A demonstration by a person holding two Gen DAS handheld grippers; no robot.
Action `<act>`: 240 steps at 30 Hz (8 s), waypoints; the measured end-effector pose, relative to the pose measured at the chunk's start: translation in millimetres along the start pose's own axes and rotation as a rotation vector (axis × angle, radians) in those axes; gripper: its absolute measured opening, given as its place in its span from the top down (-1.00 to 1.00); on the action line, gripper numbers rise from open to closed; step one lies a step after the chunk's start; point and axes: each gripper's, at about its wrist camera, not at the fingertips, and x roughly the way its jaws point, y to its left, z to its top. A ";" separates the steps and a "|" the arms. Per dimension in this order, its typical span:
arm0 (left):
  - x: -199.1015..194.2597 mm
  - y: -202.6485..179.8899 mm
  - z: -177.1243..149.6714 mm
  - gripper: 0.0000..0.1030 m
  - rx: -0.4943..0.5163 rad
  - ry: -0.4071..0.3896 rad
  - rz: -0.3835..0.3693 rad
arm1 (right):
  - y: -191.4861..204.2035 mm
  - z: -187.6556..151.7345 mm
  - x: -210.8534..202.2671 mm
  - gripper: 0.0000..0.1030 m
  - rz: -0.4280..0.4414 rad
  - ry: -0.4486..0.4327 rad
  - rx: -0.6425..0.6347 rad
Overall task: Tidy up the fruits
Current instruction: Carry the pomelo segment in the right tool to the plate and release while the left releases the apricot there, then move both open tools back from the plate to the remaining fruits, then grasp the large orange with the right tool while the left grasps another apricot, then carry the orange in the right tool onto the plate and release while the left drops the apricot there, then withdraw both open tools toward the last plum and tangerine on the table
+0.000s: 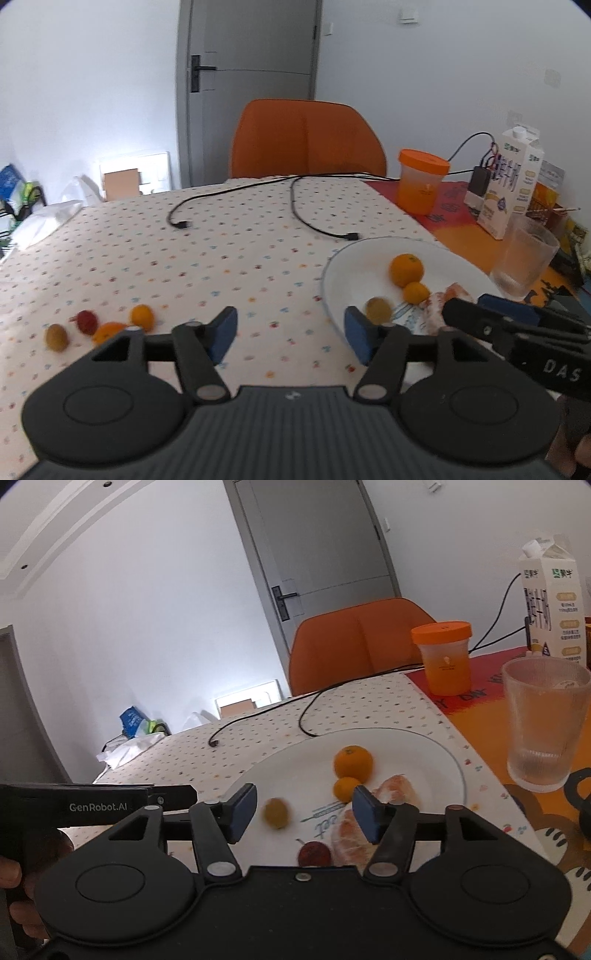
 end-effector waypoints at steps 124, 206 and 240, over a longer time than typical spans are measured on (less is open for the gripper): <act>16.9 215.0 -28.1 0.34 -0.289 0.075 0.104 | 178.8 -13.2 142.3 0.27 0.300 0.337 -0.180; 4.3 21.3 0.6 0.55 -0.004 0.010 -0.122 | 14.0 3.5 11.4 -0.21 0.019 0.090 0.014; 7.9 9.1 7.3 0.22 -0.028 0.003 -0.095 | -11.2 -0.3 -5.6 -0.21 0.009 0.061 0.056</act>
